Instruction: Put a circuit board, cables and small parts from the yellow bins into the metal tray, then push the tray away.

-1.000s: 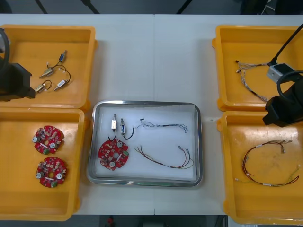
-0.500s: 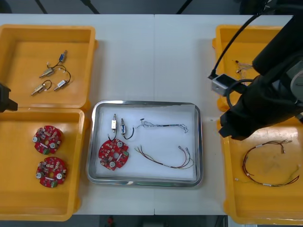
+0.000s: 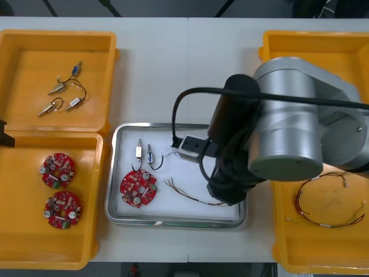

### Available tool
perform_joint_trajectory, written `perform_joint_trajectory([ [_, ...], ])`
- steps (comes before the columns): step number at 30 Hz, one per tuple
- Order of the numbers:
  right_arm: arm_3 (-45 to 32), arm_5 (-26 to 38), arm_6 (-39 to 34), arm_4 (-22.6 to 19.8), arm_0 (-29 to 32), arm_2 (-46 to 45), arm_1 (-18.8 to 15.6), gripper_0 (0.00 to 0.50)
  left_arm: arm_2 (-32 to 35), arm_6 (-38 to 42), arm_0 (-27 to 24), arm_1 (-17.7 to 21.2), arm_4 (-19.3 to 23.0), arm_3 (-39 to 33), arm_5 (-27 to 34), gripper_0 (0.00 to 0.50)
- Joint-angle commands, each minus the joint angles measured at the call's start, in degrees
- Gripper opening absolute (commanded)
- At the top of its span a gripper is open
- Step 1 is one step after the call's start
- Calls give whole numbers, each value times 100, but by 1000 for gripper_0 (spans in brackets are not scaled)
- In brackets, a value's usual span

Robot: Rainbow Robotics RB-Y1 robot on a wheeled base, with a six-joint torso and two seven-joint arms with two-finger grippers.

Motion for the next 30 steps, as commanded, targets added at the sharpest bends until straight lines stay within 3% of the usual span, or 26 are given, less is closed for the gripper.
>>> perform_joint_trajectory([
  [1,84,-231,1005,324,-220,567,441,500,71,-341,316,281,-136,-203,-150,500],
  [7,401,-653,1585,834,-194,1191,784,500,53,-376,307,210,-101,-203,-168,500],
  [16,972,-1163,1532,1467,158,1745,1285,500,36,-464,316,140,-180,-220,-185,500],
  [30,1280,-1154,1497,2346,738,2228,1680,500,36,-464,316,140,-180,-220,-185,500],
])
